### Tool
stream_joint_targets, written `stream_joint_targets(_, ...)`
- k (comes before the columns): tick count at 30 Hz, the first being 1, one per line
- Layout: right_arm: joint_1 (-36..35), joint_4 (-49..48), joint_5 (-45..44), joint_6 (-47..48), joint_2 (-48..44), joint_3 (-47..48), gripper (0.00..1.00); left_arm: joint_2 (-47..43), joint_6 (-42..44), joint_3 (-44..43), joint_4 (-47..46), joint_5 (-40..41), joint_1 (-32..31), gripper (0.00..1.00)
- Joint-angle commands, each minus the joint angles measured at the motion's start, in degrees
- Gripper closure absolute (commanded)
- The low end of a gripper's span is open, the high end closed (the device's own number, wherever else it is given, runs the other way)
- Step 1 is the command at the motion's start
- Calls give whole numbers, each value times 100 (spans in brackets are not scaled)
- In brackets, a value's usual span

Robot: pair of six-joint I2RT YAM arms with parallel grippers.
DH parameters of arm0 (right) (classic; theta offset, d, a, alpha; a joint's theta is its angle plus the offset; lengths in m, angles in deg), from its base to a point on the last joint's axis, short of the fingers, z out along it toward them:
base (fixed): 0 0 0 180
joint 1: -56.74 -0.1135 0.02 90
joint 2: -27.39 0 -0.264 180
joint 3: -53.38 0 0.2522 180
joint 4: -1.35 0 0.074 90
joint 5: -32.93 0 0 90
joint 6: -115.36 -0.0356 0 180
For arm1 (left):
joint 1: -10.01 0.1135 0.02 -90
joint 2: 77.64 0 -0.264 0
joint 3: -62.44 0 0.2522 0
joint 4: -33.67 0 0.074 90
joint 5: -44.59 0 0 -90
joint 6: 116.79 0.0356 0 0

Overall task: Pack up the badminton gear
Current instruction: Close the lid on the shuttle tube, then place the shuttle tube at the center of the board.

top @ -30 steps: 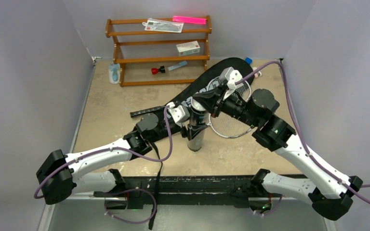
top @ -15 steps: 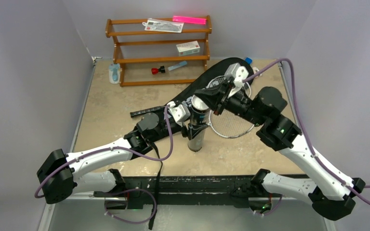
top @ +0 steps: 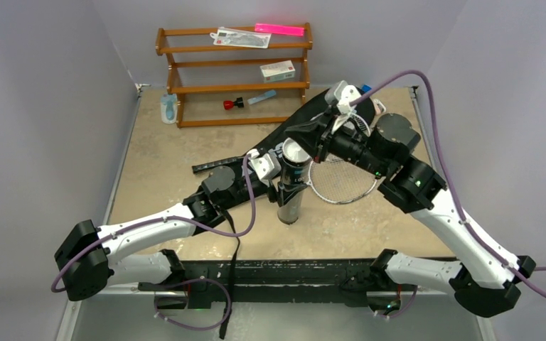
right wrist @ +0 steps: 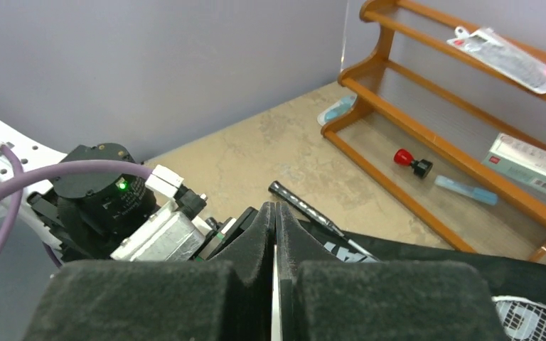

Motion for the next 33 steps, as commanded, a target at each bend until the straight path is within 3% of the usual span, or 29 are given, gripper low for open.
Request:
stream_joint_targets(1, -3, -80, -313, 108, -336, 35, 96, -51, -10, -205, -28, -106, -28, 48)
stream_joint_targets(11, -4, -222, -654, -101, -1883, -1574, 77, -283, -451, -60, 203, 412, -4, 48)
stream_joint_targets(13, -2, -242, -676, -99, -2070, -1868, 67, -409, -611, 25, 191, 581, 14, 47)
stream_joint_targets(18, -4, -271, -319, -248, -2256, -2551, 28, -790, -848, 73, 269, 878, 59, 47)
stream_joint_targets(21, 1, -443, -22, -444, -2252, -2938, 14, -991, -1085, -62, 459, 1024, 112, 44)
stream_joint_targets(29, -4, -1111, 608, -962, -1987, -3595, 3, -1194, -1501, -451, 807, 721, 274, 43)
stream_joint_targets(33, -6, -1275, 857, -1041, -1733, -3609, 2, -1055, -1987, -562, 676, -10, 518, 43)
